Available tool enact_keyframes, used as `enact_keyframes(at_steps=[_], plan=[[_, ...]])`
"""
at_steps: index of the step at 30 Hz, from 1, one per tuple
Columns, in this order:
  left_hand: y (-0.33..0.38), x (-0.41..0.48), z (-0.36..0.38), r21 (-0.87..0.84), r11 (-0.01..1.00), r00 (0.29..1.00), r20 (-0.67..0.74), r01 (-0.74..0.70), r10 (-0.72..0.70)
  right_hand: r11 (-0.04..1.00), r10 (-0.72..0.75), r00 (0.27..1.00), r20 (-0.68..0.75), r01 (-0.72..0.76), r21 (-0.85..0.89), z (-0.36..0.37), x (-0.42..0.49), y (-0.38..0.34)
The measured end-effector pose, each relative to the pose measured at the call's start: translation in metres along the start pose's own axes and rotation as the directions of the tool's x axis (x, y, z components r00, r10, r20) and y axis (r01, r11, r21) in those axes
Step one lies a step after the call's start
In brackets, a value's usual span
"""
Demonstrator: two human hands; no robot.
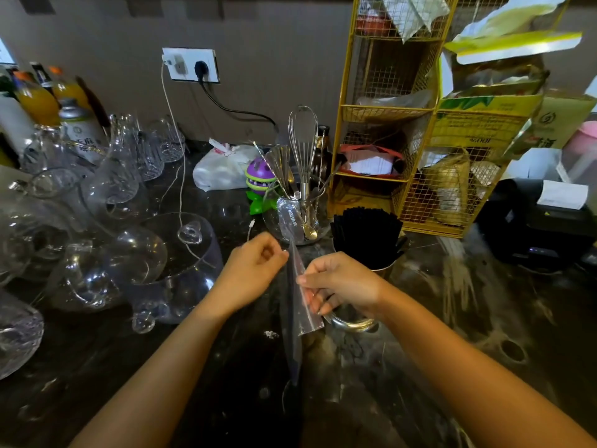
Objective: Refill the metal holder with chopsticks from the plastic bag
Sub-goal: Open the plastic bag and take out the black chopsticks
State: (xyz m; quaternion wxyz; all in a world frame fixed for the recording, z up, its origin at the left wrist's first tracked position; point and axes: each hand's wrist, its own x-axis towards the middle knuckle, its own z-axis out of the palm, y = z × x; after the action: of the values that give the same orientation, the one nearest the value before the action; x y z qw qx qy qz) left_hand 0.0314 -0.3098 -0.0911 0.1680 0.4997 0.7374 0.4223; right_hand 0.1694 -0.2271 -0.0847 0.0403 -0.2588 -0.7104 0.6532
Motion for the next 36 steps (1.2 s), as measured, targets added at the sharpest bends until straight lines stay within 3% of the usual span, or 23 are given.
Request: enact_keyframes(at_steps=[5, 9, 18, 29, 36], plan=[[0.002, -0.014, 0.009, -0.183, 0.969, 0.972, 0.197, 0.168, -0.132, 1.0, -0.026, 0.999, -0.025, 0.026, 0.002, 0.003, 0.002, 0.002], [0.003, -0.015, 0.013, -0.266, 0.94, 0.965, 0.205, 0.215, -0.162, 0.999, -0.035, 0.999, -0.034, 0.036, 0.029, 0.006, 0.004, 0.005], [0.007, -0.019, 0.019, -0.329, 0.916, 0.93, 0.351, 0.229, -0.107, 0.994, -0.06, 0.998, 0.005, 0.06, 0.086, 0.007, 0.005, 0.013], [0.011, -0.016, 0.019, -0.376, 0.888, 0.919, 0.377, 0.265, -0.115, 0.988, -0.11, 0.994, -0.028, 0.112, 0.106, 0.006, 0.004, 0.015], [0.013, -0.018, 0.014, -0.479, 0.835, 0.93, 0.356, 0.269, -0.096, 0.965, -0.115, 0.993, -0.025, 0.117, 0.234, 0.004, 0.004, 0.013]])
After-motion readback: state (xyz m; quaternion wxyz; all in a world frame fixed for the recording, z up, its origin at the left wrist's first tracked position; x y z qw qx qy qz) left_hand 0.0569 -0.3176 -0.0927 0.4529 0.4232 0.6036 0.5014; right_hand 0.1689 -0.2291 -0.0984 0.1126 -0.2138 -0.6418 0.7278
